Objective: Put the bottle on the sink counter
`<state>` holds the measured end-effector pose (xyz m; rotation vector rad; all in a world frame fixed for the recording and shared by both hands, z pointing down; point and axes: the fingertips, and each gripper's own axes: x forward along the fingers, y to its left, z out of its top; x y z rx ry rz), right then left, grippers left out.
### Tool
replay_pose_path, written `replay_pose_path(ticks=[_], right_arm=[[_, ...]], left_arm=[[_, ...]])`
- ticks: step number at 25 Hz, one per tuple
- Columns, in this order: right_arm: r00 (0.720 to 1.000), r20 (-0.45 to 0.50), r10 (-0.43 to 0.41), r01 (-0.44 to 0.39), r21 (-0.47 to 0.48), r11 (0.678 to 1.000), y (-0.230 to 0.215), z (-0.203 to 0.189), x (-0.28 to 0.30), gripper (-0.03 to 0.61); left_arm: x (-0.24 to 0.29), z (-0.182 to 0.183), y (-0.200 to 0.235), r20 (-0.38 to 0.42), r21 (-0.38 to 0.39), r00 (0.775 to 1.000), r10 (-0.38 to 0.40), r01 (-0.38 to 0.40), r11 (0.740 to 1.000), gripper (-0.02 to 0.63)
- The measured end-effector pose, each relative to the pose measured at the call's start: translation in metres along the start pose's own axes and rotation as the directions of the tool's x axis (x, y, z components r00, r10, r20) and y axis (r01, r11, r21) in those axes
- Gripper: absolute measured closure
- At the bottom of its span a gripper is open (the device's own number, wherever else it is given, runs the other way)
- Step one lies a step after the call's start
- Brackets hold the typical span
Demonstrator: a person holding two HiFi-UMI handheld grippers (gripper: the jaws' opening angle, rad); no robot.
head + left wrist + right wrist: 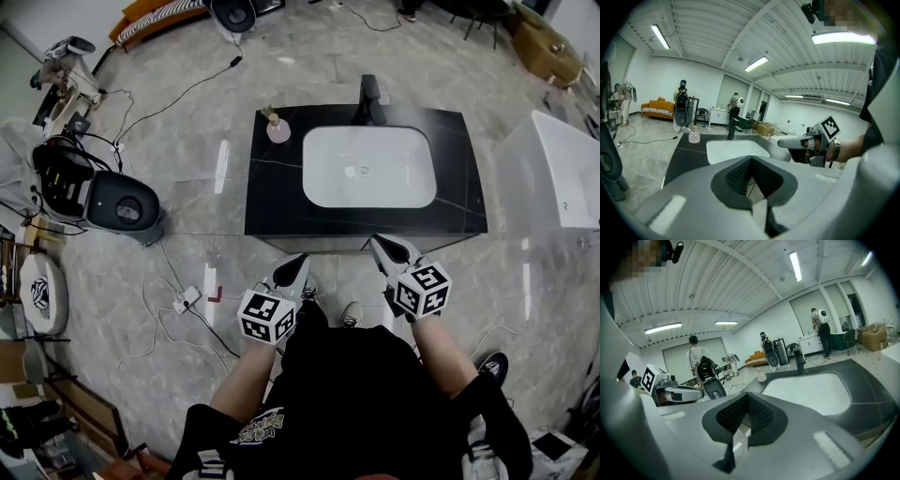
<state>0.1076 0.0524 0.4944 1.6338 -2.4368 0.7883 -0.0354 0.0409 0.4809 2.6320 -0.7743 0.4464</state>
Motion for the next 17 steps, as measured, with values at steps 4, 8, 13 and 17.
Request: replay_pose_path(ticks=[4, 8, 13, 17], right_arm=[[1.0, 0.002, 0.002, -0.002, 0.003, 1.0, 0.0, 0.001, 0.004, 0.551], [1.0, -0.003, 0.008, -0.008, 0.006, 1.0, 0.0, -0.001, 0.008, 0.551], [1.0, -0.01, 0.014, -0.014, 0.009, 1.0, 0.002, -0.003, 0.015, 0.551], [1.0, -0.014, 0.016, -0.016, 0.008, 1.0, 0.001, -0.004, 0.019, 0.551]], left_arm=[[0.0, 0.002, 0.003, -0.002, 0.003, 1.0, 0.002, -0.002, 1.0, 0.612], [-0.001, 0.002, 0.004, -0.002, 0.001, 1.0, 0.003, -0.003, 1.0, 0.612], [-0.002, 0.002, 0.009, -0.001, -0.003, 1.0, 0.006, -0.006, 1.0, 0.612], [-0.001, 0.002, 0.012, 0.0, -0.009, 1.0, 0.011, -0.011, 1.0, 0.612]])
